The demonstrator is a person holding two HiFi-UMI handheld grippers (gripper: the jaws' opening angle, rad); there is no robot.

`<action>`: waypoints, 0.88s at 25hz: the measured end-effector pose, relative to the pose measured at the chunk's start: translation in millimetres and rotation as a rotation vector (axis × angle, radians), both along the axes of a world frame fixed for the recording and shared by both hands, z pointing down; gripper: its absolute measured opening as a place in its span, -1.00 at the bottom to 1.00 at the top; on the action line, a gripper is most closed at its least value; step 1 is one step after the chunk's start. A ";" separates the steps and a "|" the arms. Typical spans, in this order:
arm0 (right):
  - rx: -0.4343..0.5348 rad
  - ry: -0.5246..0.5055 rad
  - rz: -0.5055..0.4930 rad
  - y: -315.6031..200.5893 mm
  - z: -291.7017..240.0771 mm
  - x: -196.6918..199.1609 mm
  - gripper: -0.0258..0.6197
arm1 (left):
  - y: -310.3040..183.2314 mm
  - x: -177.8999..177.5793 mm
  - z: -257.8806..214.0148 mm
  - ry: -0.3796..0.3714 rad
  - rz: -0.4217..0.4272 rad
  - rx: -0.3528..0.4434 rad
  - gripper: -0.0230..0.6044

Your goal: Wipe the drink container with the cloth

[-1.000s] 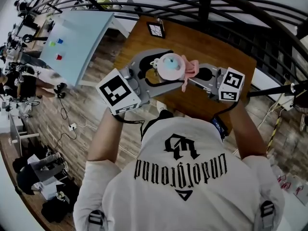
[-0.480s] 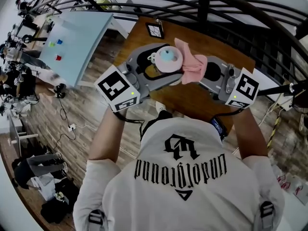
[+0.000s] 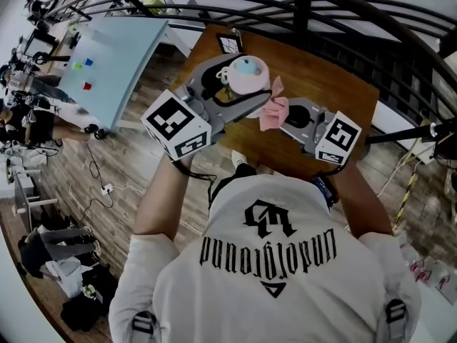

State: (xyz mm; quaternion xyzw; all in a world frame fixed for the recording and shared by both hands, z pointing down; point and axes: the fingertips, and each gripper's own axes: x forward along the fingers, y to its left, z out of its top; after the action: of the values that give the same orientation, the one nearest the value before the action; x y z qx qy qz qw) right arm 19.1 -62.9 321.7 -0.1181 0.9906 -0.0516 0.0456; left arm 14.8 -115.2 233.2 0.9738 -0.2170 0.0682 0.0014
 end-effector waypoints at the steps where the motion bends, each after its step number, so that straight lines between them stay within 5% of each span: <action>1: 0.000 -0.001 -0.003 0.5 0.3 -1.2 -0.82 | -1.8 1.0 1.8 -0.002 -0.003 0.000 0.29; 11: 0.126 -0.014 -0.024 14.3 -52.9 -29.8 -0.82 | -9.5 2.3 6.5 0.006 -0.021 -0.016 0.29; 22: -0.022 0.077 0.034 -0.4 19.9 -48.1 -0.82 | -23.0 -11.3 4.9 -0.001 -0.062 -0.013 0.29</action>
State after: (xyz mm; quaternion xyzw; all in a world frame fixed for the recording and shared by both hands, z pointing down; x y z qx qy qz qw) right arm -29.0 -63.3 341.6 -0.1373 0.9888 -0.0572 0.0070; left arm 3.5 -138.2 238.0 0.9665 -0.2467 0.0703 0.0099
